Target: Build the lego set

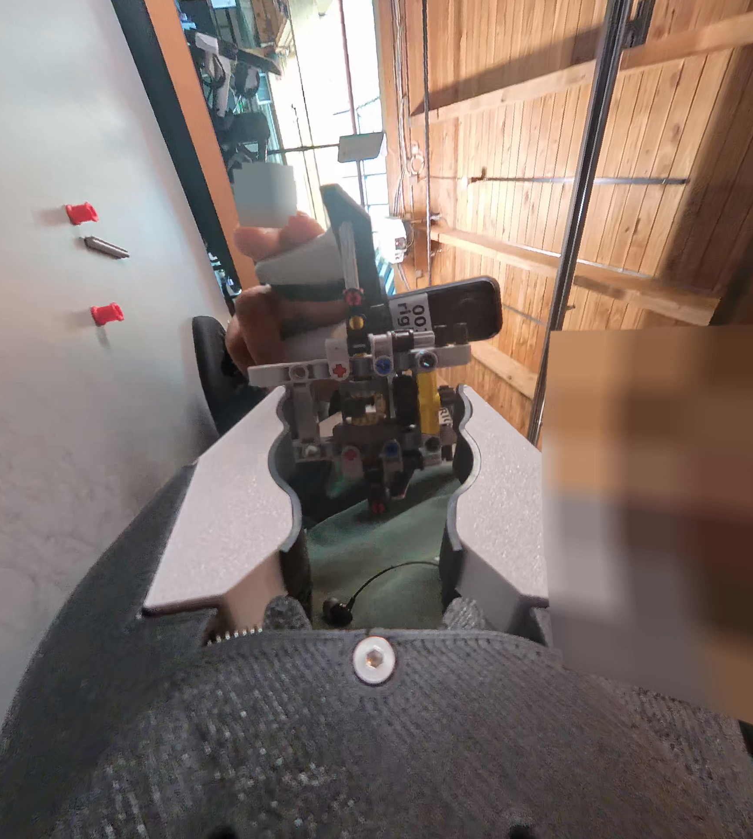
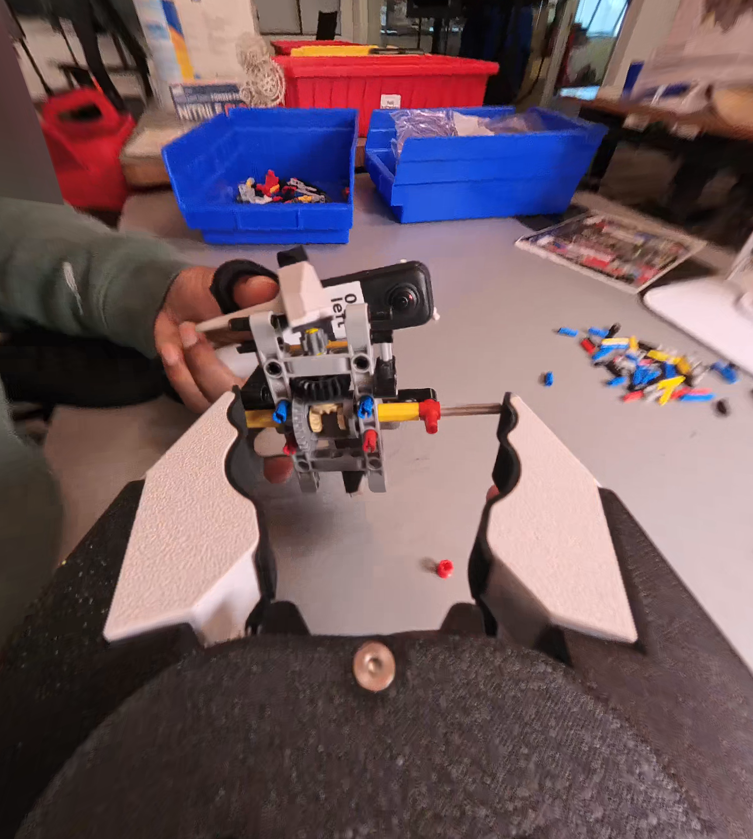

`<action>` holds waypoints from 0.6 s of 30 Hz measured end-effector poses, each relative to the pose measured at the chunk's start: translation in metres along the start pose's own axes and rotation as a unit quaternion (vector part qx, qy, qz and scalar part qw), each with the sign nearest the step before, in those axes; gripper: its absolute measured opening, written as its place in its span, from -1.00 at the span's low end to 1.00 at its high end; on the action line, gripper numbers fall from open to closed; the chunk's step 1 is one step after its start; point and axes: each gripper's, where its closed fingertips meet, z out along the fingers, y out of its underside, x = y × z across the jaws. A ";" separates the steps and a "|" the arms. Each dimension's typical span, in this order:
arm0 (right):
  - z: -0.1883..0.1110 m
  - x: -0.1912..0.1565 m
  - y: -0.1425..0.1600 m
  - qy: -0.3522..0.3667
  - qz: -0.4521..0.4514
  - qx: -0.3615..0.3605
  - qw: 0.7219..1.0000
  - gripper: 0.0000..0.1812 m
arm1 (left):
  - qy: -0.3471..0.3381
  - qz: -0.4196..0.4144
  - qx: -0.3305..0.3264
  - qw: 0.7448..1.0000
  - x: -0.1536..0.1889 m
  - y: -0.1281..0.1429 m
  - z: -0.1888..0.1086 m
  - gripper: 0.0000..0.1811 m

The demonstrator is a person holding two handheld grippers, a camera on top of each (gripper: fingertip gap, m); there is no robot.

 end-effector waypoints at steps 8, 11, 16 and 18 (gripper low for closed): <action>0.003 0.006 -0.004 -0.062 0.172 0.017 0.983 0.02 | 0.030 -0.036 0.046 0.998 0.006 -0.016 -0.006 -0.27; 0.001 0.007 -0.009 -0.068 0.175 0.033 0.982 0.04 | 0.037 -0.036 0.040 0.998 0.008 -0.014 -0.005 -0.27; -0.013 0.013 -0.025 -0.075 0.179 0.083 0.977 0.06 | 0.064 -0.042 0.054 0.996 0.016 -0.021 -0.009 -0.27; -0.018 0.010 -0.025 -0.073 0.131 0.085 0.985 0.02 | 0.081 -0.034 0.054 0.995 0.024 -0.022 -0.010 -0.27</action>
